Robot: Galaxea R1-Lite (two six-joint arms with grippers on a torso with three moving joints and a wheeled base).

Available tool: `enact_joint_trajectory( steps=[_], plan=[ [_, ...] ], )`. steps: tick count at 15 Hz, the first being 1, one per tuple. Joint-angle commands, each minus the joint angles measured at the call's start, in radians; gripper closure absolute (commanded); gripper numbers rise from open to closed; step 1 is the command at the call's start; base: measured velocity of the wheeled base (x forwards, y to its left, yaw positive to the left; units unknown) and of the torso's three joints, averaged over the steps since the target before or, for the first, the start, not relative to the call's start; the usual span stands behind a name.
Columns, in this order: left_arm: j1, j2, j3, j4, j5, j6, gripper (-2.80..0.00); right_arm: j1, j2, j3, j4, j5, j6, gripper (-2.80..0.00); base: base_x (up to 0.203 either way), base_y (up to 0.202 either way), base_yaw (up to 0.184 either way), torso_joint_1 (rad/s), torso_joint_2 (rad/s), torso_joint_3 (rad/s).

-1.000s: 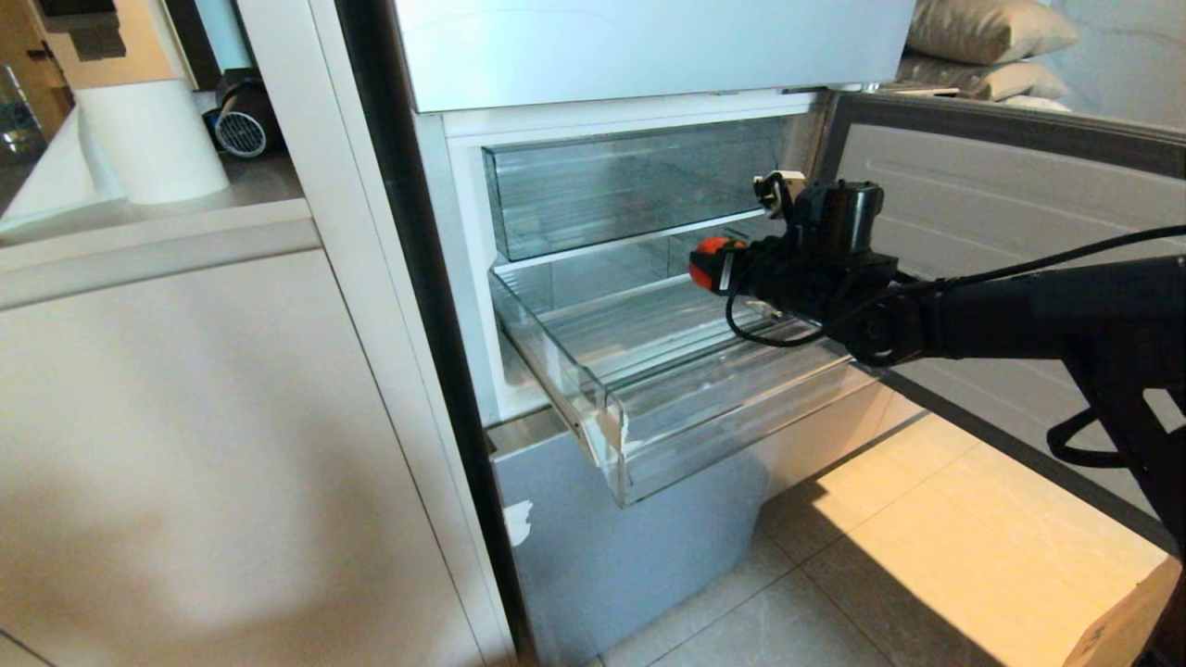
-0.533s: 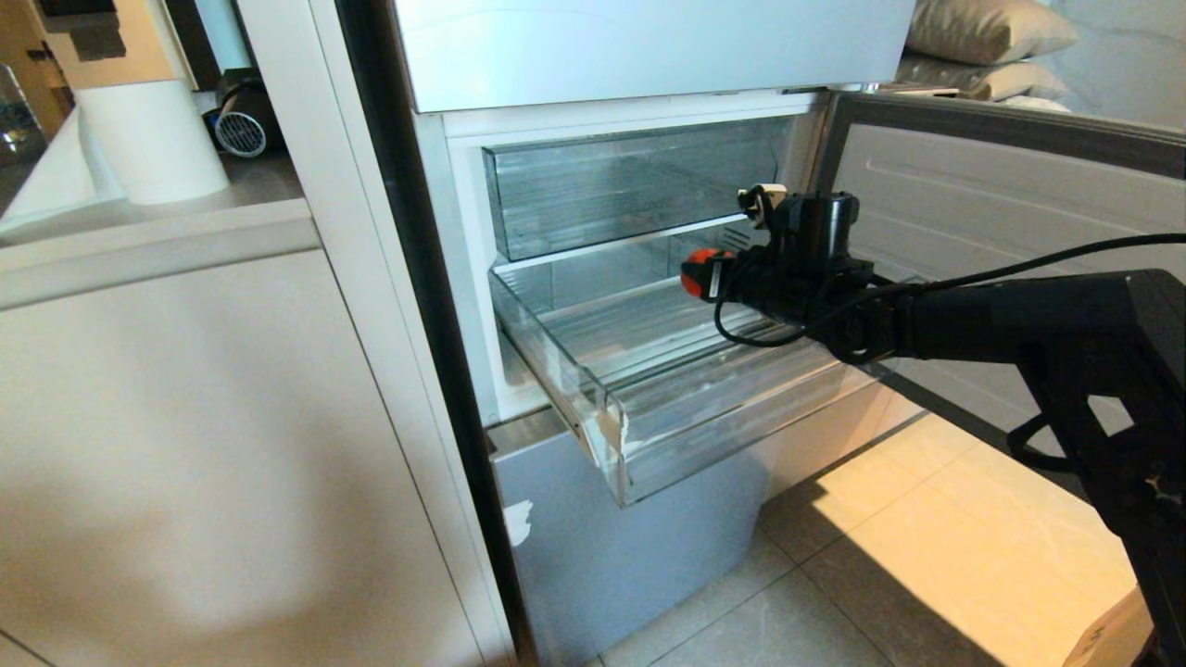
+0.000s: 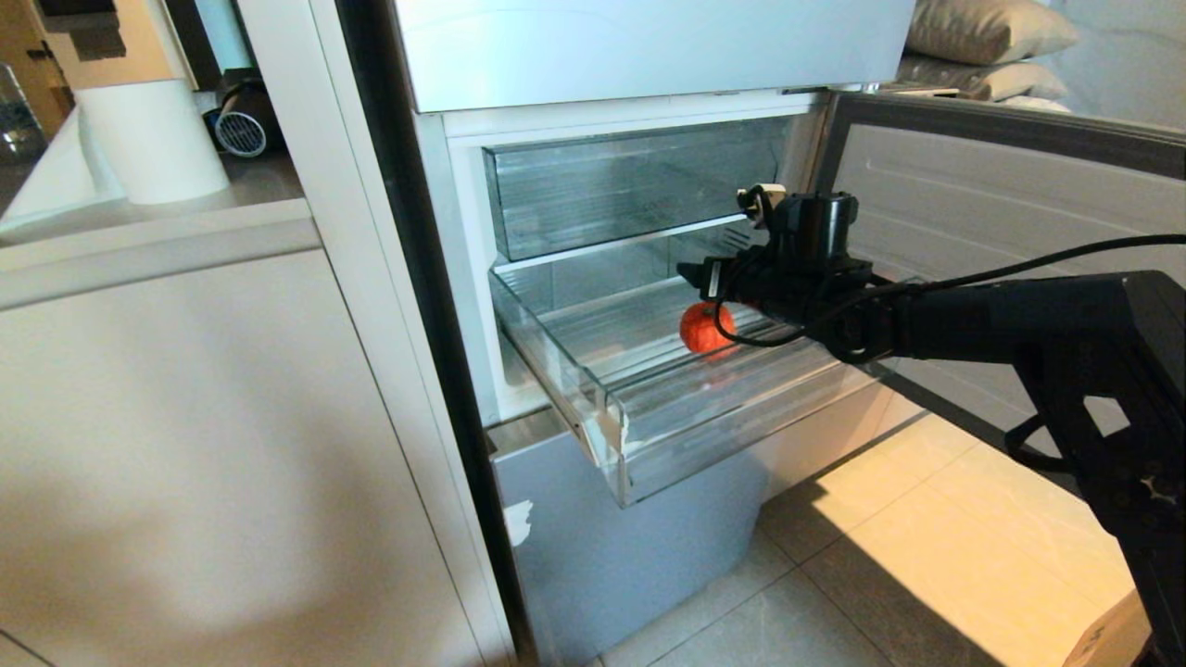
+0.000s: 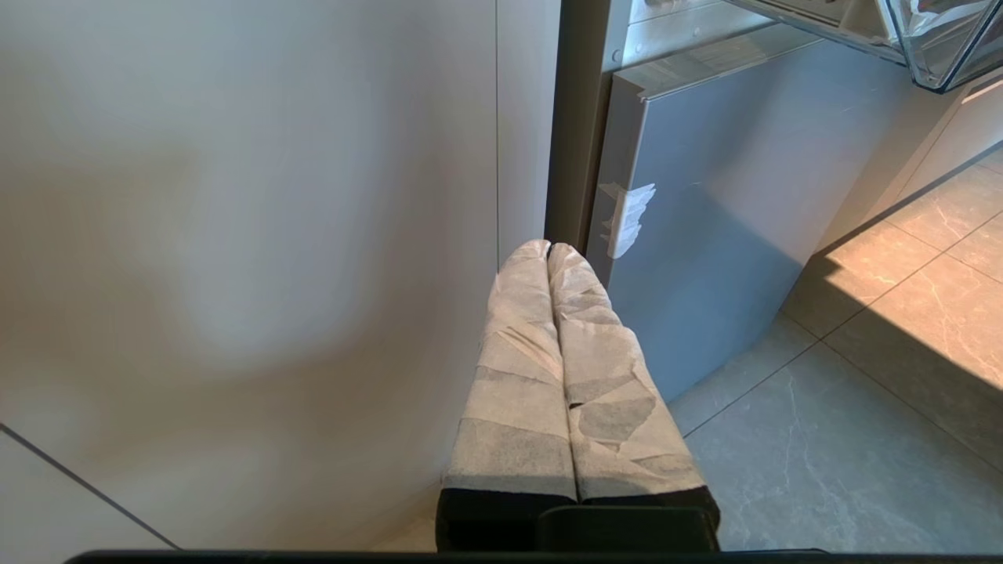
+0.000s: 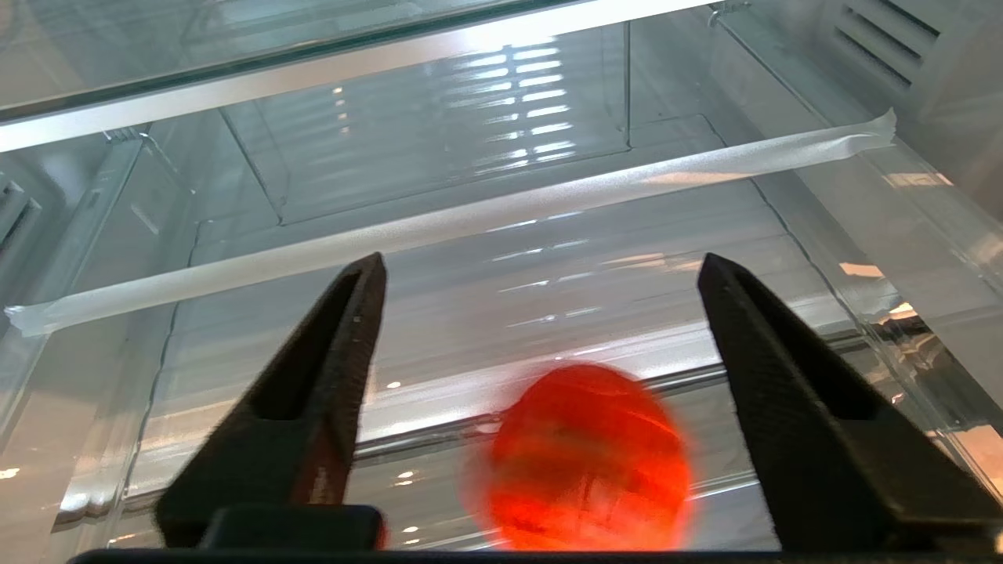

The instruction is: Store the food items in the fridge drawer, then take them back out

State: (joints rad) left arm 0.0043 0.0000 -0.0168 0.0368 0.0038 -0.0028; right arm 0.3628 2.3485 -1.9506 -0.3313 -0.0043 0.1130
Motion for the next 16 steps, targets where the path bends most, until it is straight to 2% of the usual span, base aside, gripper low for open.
enact_joint_trajectory(
  steps=[1,6,10,12,16],
  plan=[
    [0.0,0.001,0.0,0.0,0.0,0.0,0.0,0.001,-0.012,-0.001,-0.002,0.0,0.001,-2.8,0.0,0.0,0.0,0.0,0.0,0.0],
    [0.0,0.0,0.0,0.0,0.001,0.0,0.0,0.007,-0.061,0.002,0.002,-0.006,0.006,-2.8,0.0,0.0,0.0,0.0,0.0,0.0],
    [0.0,0.001,0.0,0.0,0.0,0.0,0.0,0.071,-0.269,0.034,0.071,-0.033,0.013,-2.8,0.0,0.0,0.0,0.0,0.0,0.0],
    [0.0,0.001,0.0,0.0,0.001,0.0,0.0,0.102,-0.41,0.118,0.096,-0.046,0.018,-2.8,0.0,0.0,0.0,0.0,0.0,0.0],
    [0.0,0.0,0.0,0.0,0.001,0.0,0.0,0.161,-0.784,0.493,0.108,-0.063,0.021,-2.8,0.0,0.0,0.0,0.0,0.0,0.0]
  ],
)
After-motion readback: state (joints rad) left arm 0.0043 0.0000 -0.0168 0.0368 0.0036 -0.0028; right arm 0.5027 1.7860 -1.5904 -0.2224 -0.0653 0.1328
